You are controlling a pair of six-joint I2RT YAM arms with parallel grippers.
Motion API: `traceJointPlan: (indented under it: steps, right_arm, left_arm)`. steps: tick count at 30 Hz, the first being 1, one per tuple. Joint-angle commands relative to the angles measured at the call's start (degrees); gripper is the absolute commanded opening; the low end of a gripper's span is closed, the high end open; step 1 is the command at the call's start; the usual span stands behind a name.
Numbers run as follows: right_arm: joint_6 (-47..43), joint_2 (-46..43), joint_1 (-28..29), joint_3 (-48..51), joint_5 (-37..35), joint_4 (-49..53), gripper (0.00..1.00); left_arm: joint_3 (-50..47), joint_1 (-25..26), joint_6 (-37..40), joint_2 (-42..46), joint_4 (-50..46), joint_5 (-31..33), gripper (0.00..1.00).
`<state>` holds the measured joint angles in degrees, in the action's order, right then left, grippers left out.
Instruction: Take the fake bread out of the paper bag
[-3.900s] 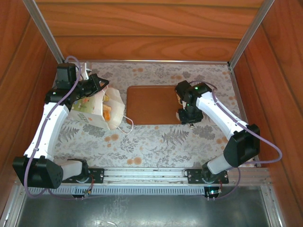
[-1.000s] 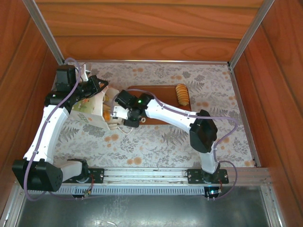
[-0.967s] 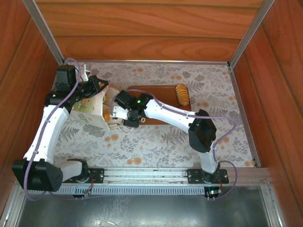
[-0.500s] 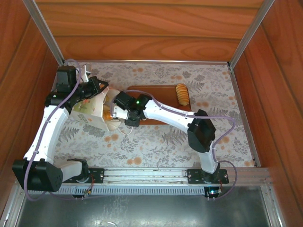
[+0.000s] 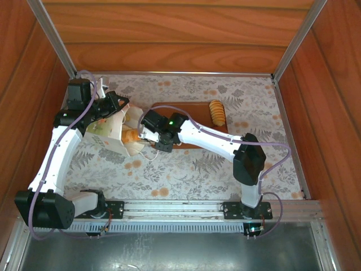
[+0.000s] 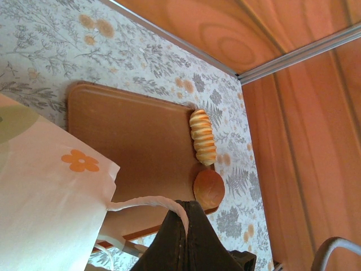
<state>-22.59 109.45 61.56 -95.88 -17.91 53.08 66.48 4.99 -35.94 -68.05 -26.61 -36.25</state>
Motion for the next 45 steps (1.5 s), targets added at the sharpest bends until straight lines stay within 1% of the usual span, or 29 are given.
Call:
traceJointPlan:
  steps: [1,3,8,12,16,22,25,30,37,45]
  right_arm:
    - [0.34,2.76,0.5,-3.48,-0.33,1.96,0.46]
    - [-0.6,3.63,0.52,-4.7,-1.29,2.29,0.5]
    - [-4.36,4.6,0.54,-5.99,-1.42,1.26,0.53]
    - [-6.78,4.96,0.71,-5.92,-2.72,-1.27,0.55]
    - [-7.63,6.18,0.68,-7.16,-2.46,-1.27,0.55]
    - [-7.91,7.43,0.68,-8.32,-1.67,-0.28,0.48]
    - [-7.35,7.15,0.81,-8.76,-1.99,0.58,0.42]
    - [-5.51,3.5,1.03,-8.14,-2.49,1.26,0.36]
    - [-4.68,-4.93,1.11,-0.27,-3.59,1.48,0.36]
    - [-0.09,-11.88,1.09,5.47,-4.41,3.93,0.36]
  left_arm:
    - [-0.27,0.1,0.19,0.93,1.1,-0.72,0.0]
    - [-0.29,0.06,0.25,0.94,1.12,-0.8,0.0]
    - [-0.21,0.07,0.26,0.75,1.12,-1.01,0.0]
    - [-0.21,0.04,0.3,0.61,1.12,-1.05,0.0]
    - [-0.16,0.07,0.26,0.51,1.11,-1.19,0.0]
    - [-0.21,0.09,0.26,0.81,1.11,-1.08,0.0]
    - [-0.08,0.06,0.41,0.73,1.12,-1.09,0.0]
    - [-0.08,0.09,0.57,0.62,1.12,-0.96,0.0]
    - [-0.29,-0.04,0.82,0.61,1.12,-0.65,0.0]
    - [0.18,0.0,0.77,0.1,1.12,-0.59,0.0]
